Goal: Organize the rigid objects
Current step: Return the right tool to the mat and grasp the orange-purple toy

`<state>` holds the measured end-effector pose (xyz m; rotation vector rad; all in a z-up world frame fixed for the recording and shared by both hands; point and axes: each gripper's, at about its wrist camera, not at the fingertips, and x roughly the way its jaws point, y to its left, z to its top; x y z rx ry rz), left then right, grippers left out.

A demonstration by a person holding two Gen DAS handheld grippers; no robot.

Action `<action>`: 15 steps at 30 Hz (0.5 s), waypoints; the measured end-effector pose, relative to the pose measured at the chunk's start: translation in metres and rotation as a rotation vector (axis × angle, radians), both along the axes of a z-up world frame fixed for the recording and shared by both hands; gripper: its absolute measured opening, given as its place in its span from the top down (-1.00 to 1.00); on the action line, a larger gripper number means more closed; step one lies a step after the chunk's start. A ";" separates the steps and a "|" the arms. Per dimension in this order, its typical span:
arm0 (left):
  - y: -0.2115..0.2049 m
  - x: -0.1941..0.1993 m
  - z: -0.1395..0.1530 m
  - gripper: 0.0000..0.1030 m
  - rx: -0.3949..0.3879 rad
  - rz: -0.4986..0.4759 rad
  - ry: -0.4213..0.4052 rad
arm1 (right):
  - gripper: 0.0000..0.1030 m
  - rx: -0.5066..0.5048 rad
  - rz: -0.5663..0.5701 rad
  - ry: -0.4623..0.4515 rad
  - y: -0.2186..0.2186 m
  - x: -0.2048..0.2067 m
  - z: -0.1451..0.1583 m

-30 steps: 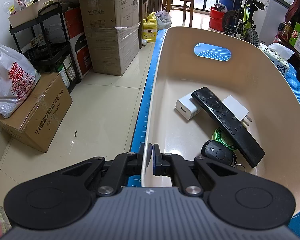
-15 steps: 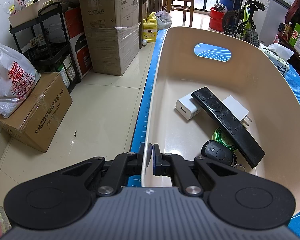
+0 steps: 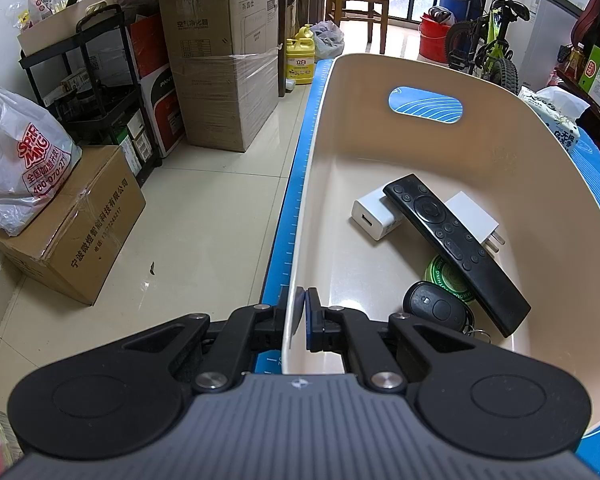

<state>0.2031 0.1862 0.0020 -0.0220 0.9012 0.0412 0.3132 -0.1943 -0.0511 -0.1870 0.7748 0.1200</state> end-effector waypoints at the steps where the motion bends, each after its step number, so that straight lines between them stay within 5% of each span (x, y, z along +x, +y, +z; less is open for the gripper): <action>1: 0.000 0.000 0.000 0.87 -0.001 0.000 0.000 | -0.60 0.007 0.010 0.004 0.000 0.000 -0.001; 11: 0.000 0.000 0.000 0.87 0.000 0.000 0.000 | -0.54 -0.004 0.041 0.040 0.011 0.000 -0.011; 15: 0.000 0.000 0.000 0.87 0.000 0.000 0.000 | -0.26 0.025 0.055 0.058 0.011 0.002 -0.016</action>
